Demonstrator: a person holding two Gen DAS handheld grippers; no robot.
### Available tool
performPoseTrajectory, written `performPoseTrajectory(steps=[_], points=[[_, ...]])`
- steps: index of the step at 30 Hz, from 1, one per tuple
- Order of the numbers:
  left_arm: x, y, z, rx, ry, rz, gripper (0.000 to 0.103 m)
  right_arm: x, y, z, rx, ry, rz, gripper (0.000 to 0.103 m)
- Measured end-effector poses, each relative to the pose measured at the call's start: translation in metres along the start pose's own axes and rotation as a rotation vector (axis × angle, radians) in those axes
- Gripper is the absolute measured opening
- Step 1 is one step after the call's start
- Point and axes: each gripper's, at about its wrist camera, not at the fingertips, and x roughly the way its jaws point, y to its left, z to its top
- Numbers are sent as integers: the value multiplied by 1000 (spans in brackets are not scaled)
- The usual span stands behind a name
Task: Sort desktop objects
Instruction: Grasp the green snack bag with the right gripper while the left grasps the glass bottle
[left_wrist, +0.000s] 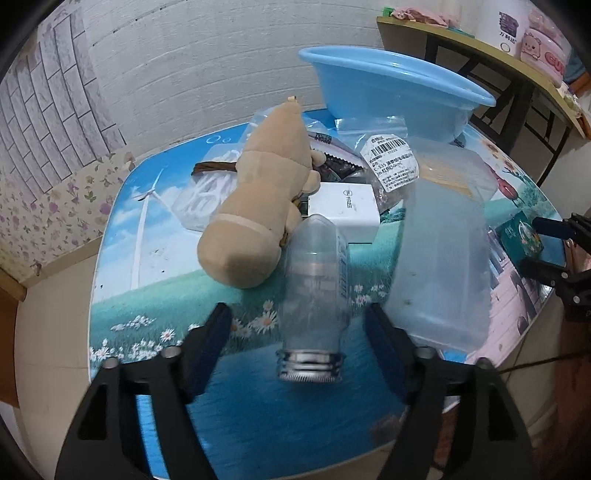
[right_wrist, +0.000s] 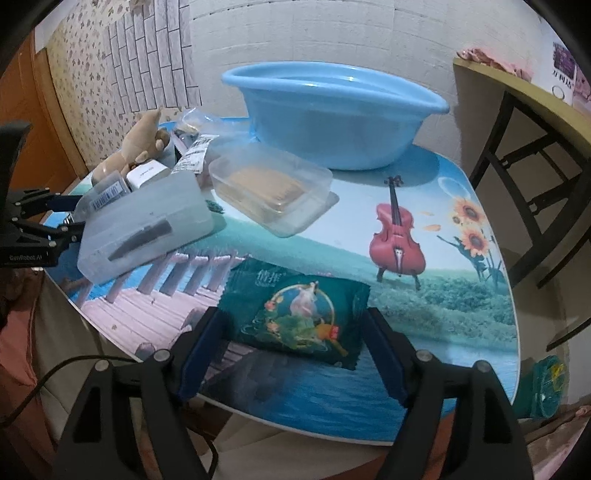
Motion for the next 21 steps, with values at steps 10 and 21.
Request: performPoseTrajectory(steps=[10, 21], points=[[8, 4, -6, -52, -1, -32, 103, 5, -2, 1, 32, 8, -29, 103], [7, 3, -9, -63, -45, -24, 103, 5, 0, 0, 38, -4, -36, 103]])
